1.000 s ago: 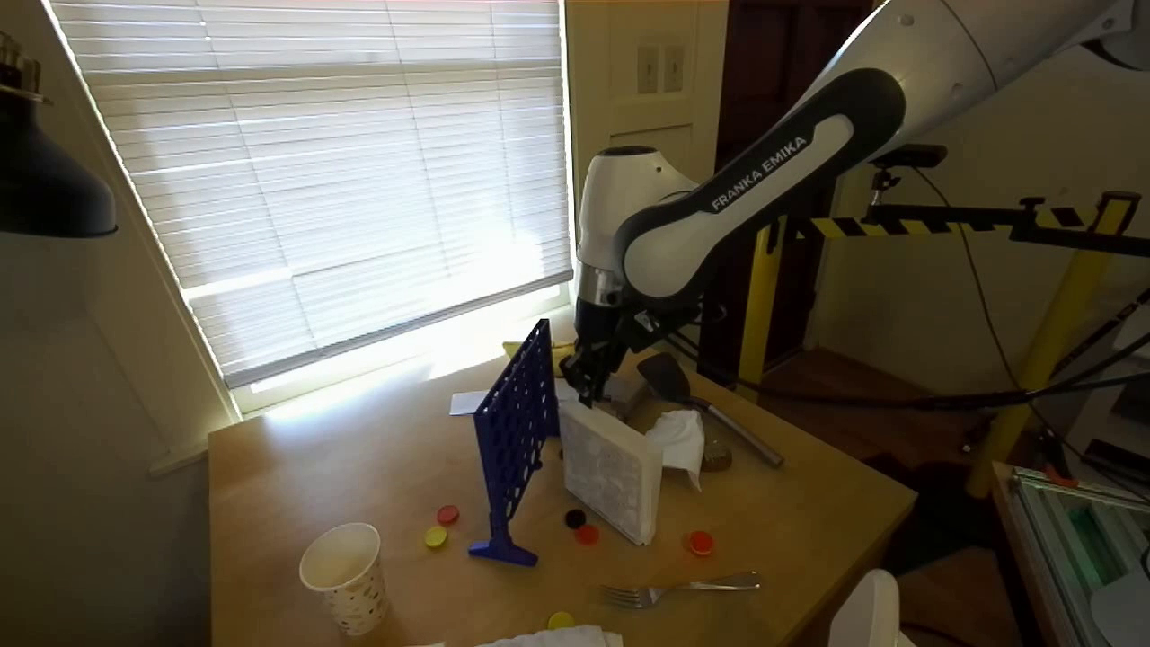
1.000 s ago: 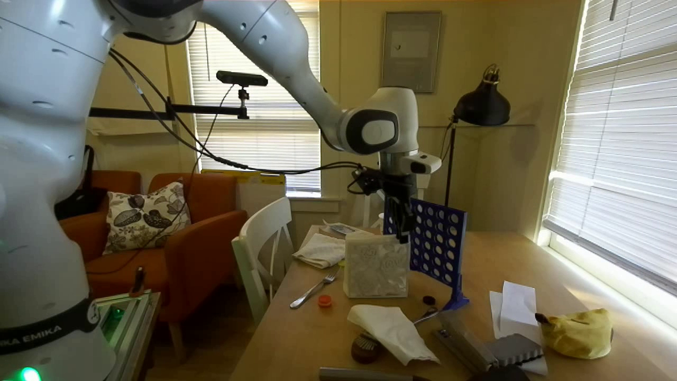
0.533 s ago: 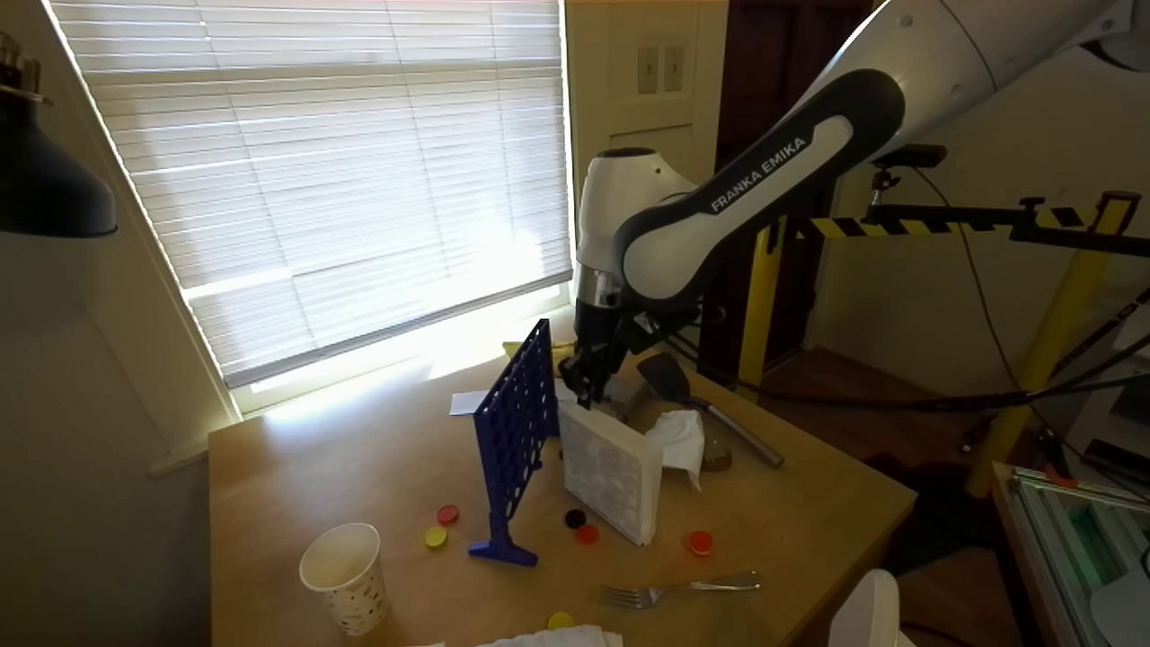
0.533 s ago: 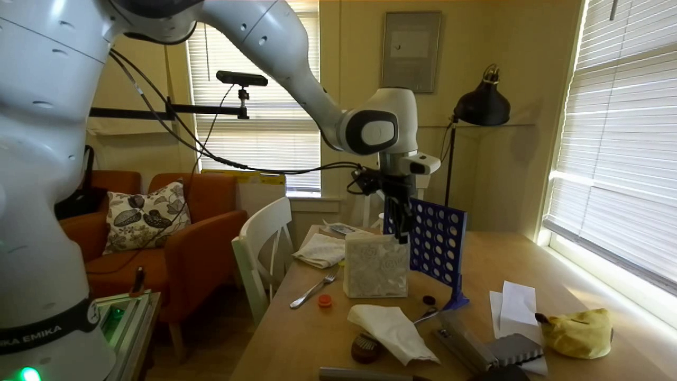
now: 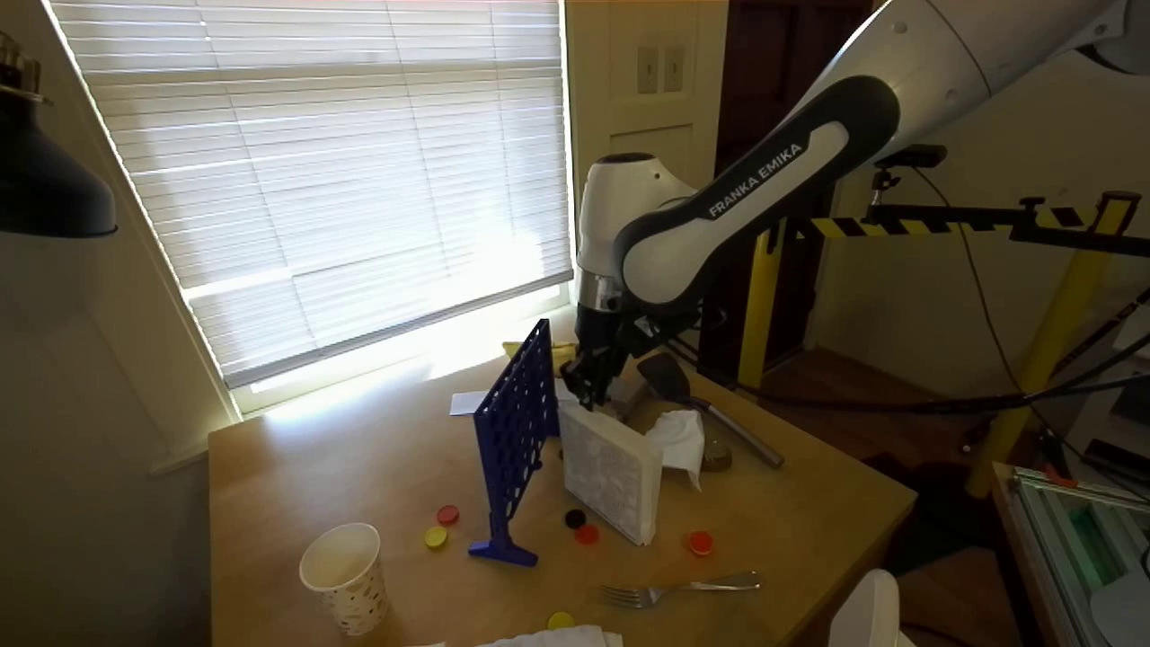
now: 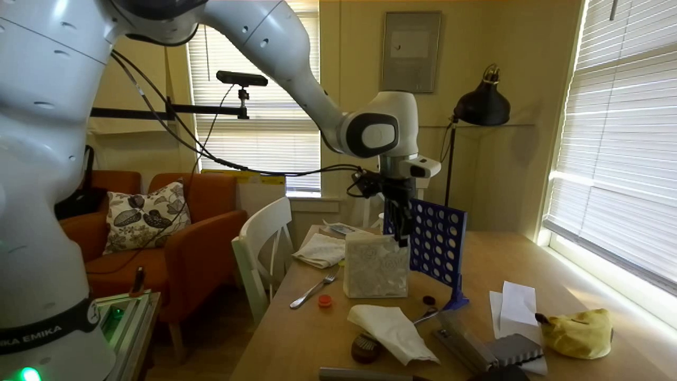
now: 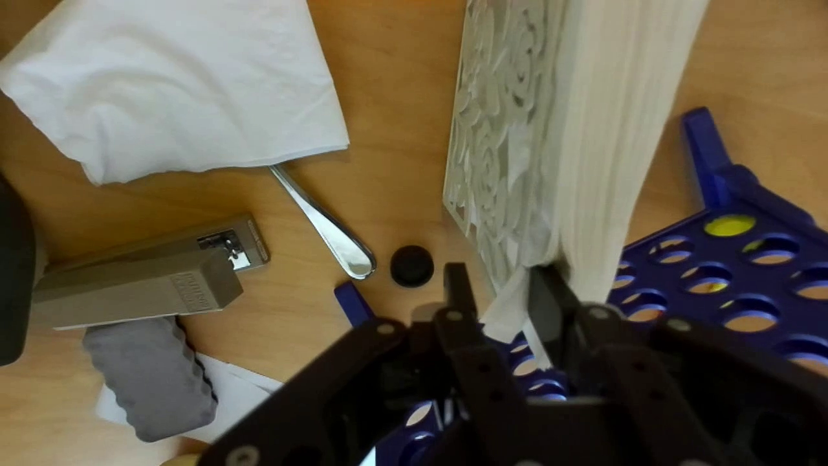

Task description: Pick up the tissue paper and put it on the right and move one piece to the left

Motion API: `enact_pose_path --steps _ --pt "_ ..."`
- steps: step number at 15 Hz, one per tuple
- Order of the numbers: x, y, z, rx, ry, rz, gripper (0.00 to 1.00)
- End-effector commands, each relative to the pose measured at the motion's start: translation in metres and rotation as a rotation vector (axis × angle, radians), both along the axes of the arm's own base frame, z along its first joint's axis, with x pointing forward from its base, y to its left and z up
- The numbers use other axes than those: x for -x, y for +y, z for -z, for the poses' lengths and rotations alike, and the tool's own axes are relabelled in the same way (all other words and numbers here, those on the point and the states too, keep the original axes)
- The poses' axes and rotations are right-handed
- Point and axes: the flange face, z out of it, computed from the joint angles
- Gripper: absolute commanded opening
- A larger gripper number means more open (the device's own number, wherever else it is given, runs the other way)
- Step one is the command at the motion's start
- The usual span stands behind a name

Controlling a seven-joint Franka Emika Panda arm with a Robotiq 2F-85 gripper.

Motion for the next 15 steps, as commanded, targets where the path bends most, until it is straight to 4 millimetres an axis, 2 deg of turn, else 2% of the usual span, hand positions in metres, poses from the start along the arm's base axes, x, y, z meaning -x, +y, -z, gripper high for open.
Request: enact_pose_path --steps 1,6,7,9,15 --pt "-0.0064 0.0004 0.0007 -0.021 0.008 0.016 0.23" --pt "-0.0068 -0.0003 -0.0006 -0.023 0.001 0.011 0.13" --pt "-0.0070 -0.0005 -0.0008 -0.023 0.000 0.011 0.07" --pt "-0.0075 -0.0007 -0.0015 -0.022 -0.004 0.010 0.01" --pt "-0.0064 0.0034 -0.0085 -0.021 -0.013 0.000 0.00"
